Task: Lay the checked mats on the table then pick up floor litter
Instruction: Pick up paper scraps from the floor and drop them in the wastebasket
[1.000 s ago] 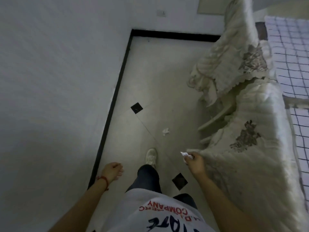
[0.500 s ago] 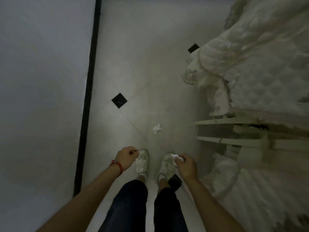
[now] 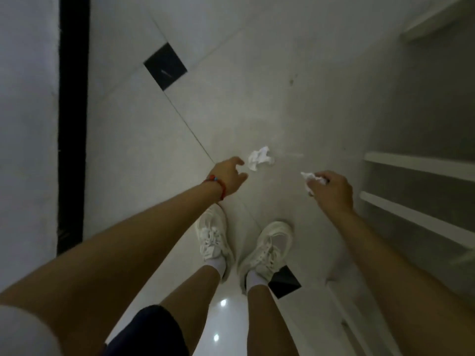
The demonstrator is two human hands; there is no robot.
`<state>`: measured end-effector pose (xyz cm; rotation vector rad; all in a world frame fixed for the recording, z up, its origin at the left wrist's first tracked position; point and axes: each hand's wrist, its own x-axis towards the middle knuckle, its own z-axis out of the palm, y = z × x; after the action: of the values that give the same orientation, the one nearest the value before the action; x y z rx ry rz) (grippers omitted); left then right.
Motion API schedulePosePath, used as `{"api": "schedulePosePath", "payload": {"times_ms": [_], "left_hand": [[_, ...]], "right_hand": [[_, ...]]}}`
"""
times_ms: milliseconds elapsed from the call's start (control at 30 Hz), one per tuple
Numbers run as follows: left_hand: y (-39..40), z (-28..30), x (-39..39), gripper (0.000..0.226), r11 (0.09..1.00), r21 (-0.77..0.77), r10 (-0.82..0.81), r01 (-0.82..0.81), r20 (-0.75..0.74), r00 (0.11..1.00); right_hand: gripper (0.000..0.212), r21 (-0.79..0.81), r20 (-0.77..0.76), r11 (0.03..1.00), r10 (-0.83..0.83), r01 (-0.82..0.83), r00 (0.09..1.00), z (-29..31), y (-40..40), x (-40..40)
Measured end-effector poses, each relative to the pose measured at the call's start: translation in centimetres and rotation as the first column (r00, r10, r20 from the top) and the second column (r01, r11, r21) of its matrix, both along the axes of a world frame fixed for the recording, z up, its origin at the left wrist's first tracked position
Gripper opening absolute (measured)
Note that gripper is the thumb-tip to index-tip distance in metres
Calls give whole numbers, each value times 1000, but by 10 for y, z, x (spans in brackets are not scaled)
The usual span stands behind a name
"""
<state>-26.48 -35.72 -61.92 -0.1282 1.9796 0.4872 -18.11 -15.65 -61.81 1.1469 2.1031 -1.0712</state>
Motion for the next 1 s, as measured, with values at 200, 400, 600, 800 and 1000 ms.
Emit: {"api": "schedulePosePath", "payload": {"times_ms": [200, 400, 600, 800, 1000], "left_hand": [[16, -125, 8, 54, 984, 1, -175, 176, -108, 979], [40, -191, 39, 50, 981, 3, -184, 194, -313, 932], [41, -192, 49, 21, 994, 40, -83, 100, -304, 949], [11, -105, 52, 24, 991, 111, 104, -79, -251, 962], [-29, 27, 27, 20, 950, 168, 305, -265, -296, 905]], "right_hand": [[19, 14, 2, 999, -50, 50, 999, -96, 1, 25], [3, -71, -18, 972, -226, 225, 974, -145, -21, 43], [2, -65, -26, 975, -217, 215, 976, -148, -29, 47], [16, -91, -15, 964, -251, 248, 968, -93, -39, 41], [13, -130, -61, 969, -219, 210, 974, 21, -57, 12]]}}
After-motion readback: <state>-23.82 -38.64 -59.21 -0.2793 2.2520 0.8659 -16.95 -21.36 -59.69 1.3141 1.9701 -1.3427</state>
